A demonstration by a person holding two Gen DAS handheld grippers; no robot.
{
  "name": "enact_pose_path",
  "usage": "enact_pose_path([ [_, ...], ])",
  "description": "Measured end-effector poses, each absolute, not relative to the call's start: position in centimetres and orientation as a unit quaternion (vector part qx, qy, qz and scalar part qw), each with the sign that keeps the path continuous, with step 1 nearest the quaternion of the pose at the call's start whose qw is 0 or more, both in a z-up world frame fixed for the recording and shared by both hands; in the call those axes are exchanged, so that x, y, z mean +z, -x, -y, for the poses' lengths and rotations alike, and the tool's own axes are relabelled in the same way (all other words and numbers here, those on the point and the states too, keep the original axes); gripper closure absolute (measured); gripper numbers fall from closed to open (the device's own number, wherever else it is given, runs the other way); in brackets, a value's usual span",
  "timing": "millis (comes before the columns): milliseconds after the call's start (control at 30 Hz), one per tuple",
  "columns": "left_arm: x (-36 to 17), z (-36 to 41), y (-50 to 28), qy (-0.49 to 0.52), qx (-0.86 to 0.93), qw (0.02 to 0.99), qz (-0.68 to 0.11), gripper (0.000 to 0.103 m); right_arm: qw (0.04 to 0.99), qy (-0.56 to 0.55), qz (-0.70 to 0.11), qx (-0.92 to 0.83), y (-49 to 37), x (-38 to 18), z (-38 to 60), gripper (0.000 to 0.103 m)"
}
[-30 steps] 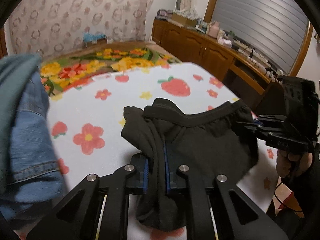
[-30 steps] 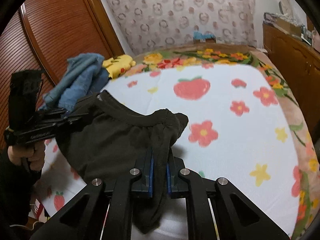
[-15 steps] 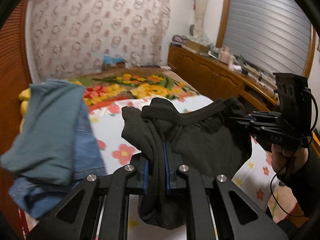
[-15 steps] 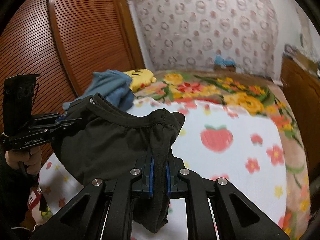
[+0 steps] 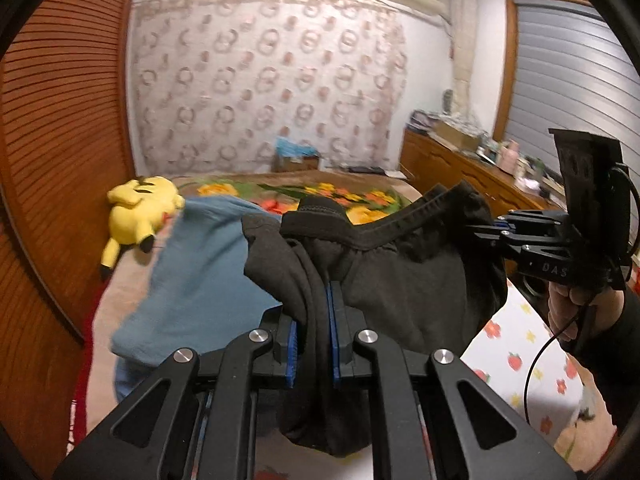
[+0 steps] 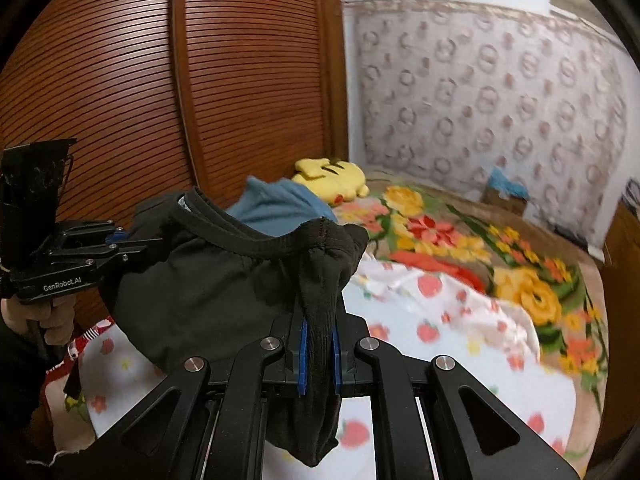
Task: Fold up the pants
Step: 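Lift the folded black garment with both tools and carry it toward the jeans pile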
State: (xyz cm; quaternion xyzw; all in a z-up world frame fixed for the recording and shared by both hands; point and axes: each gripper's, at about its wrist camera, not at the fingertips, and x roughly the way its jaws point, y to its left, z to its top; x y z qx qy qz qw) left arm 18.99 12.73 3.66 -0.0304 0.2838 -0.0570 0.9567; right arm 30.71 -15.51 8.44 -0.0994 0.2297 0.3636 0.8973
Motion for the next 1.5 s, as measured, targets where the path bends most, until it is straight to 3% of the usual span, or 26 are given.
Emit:
enact_pose_path([
  [667,1.3,-18.1,-18.9,0.113,0.054,0.96,-0.25,0.09,0.873,0.212,-0.197,0.393,-39.6,8.4,3.4,0.094],
  [1100,-0.2,-19.1,-18.3,0.14,0.09,0.952,-0.258,0.09,0.851,0.226,-0.202,0.428,-44.6,7.2,-3.2,0.094],
  [1233,-0.6,-19.4,-18.3,0.142,0.101,0.947,-0.27,0.083,0.85,0.219,-0.216,0.427,-45.9,5.9,-3.8,0.093],
  [1300,-0.5,-19.5,-18.1,0.139,0.101,0.947,-0.272,0.075,0.854,0.209,-0.226,0.419,-46.7,5.7,-3.5,0.081],
  [1367,-0.2,-19.4,-17.7,0.13,0.1,0.949,-0.268,0.059,0.859,0.187,-0.225,0.42,-47.1,6.3,-2.8,0.073],
  [1400,0.0,-19.4,-17.3,0.126,0.1,0.952,-0.262,0.056,0.863,0.174,-0.223,0.419,-47.1,6.7,-2.2,0.068],
  [1500,0.9,-19.6,-16.6,0.119,0.104,0.956,-0.248,0.055,0.874,0.153,-0.208,0.412,-46.8,7.8,-0.4,0.066],
])
